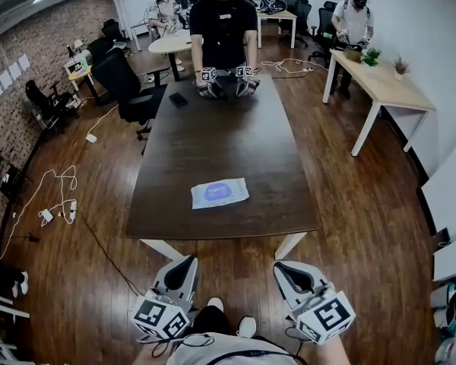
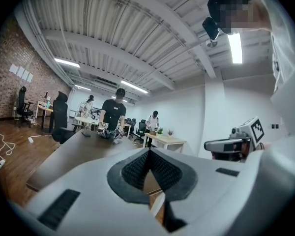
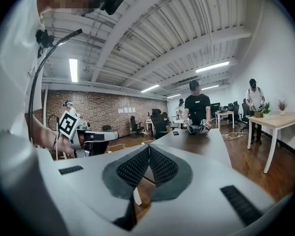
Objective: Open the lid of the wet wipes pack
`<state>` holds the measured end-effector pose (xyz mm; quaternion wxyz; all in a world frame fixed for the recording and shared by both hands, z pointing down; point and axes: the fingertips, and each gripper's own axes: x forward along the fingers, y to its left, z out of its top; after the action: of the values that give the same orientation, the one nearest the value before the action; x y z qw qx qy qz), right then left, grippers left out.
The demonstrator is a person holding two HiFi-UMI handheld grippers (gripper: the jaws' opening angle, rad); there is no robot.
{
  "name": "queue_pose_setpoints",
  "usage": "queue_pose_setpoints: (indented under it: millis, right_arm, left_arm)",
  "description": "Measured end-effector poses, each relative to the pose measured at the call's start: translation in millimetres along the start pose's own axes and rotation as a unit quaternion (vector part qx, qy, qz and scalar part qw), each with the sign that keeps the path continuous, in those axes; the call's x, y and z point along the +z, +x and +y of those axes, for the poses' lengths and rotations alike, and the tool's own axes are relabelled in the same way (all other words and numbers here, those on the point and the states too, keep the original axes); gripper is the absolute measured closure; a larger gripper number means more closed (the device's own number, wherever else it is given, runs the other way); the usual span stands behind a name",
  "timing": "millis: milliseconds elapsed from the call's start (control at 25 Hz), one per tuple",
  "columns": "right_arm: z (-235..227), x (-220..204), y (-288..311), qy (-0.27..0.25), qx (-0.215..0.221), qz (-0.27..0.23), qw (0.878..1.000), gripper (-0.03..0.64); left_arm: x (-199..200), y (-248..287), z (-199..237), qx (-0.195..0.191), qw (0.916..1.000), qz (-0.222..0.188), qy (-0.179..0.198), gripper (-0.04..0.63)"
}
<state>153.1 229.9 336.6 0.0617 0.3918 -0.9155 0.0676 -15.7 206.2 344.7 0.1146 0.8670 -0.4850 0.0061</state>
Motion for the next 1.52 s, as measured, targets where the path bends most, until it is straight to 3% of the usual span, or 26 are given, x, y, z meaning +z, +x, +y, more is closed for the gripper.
queue_pose_setpoints:
  millis: [360,640,1040,1320,1520]
  right_arm:
    - [-27,-11,48,0.010,0.004,0.020,1.000,0.609]
    - [-60,-28,171,-0.037,0.031,0.070,0.996,0.609]
    - [-106,-10,318,-0.053,0.021,0.080,0.995,0.609]
    - [-118,-23,368,-0.057,0.031,0.130,0.989,0.609]
    - [-130,-55,383,-0.083,0.060,0.177,0.979,0.609]
  left_arm:
    - [-13,40,39,0.000,0.9998,0.018,-0.007,0.594]
    - [-36,99,129,0.011,0.9975,0.064,-0.027,0.594]
    - [-11,192,228,-0.037,0.9967,0.071,-0.015,0.594]
    - [-27,238,253,-0.072,0.9924,0.099,-0.013,0.594]
    - [-58,259,247,-0.082,0.9875,0.128,-0.044,0.594]
